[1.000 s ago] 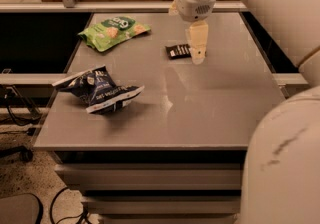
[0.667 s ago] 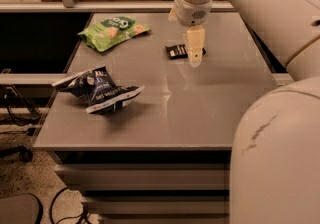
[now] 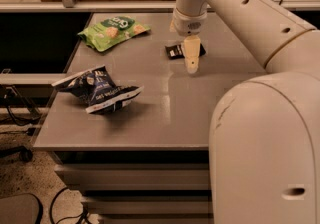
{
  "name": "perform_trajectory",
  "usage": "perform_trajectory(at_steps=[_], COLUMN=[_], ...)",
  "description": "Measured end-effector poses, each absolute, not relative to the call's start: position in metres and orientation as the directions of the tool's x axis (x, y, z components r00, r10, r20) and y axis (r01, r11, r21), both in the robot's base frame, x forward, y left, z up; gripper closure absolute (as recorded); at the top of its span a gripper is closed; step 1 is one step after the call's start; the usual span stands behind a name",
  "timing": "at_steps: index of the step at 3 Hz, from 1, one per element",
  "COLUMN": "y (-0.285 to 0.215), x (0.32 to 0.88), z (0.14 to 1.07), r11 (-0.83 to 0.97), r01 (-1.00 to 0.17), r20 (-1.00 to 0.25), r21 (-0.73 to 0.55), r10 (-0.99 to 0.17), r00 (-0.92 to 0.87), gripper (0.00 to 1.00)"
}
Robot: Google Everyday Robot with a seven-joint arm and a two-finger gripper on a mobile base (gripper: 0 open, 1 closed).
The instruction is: Move rxbar chocolate near blue chip bag
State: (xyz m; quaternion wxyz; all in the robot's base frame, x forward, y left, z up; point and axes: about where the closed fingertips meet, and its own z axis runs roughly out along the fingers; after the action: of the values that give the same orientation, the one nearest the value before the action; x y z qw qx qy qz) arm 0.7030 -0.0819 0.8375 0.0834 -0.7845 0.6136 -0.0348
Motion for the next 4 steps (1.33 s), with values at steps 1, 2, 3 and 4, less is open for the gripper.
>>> perform_trajectory(at_steps=[1, 2, 3, 4], y=[-0.0845, -0.0874, -0.0875, -0.0899], x=[0.7131, 0.7194, 0.7195, 0.7213], z=[0.8221, 0.8139, 0.8158, 0.8173], r11=[-0.212, -0.194, -0.194, -0.188], r01=[-0.965, -0.970, -0.970, -0.971], r20=[-0.043, -0.038, -0.038, -0.035], r21=[-0.155, -0.144, -0.144, -0.150], r10=[-0.974, -0.979, -0.979, -0.980], r00=[0.221, 0.201, 0.201, 0.195], gripper=[0.00, 0.00, 0.19, 0.41])
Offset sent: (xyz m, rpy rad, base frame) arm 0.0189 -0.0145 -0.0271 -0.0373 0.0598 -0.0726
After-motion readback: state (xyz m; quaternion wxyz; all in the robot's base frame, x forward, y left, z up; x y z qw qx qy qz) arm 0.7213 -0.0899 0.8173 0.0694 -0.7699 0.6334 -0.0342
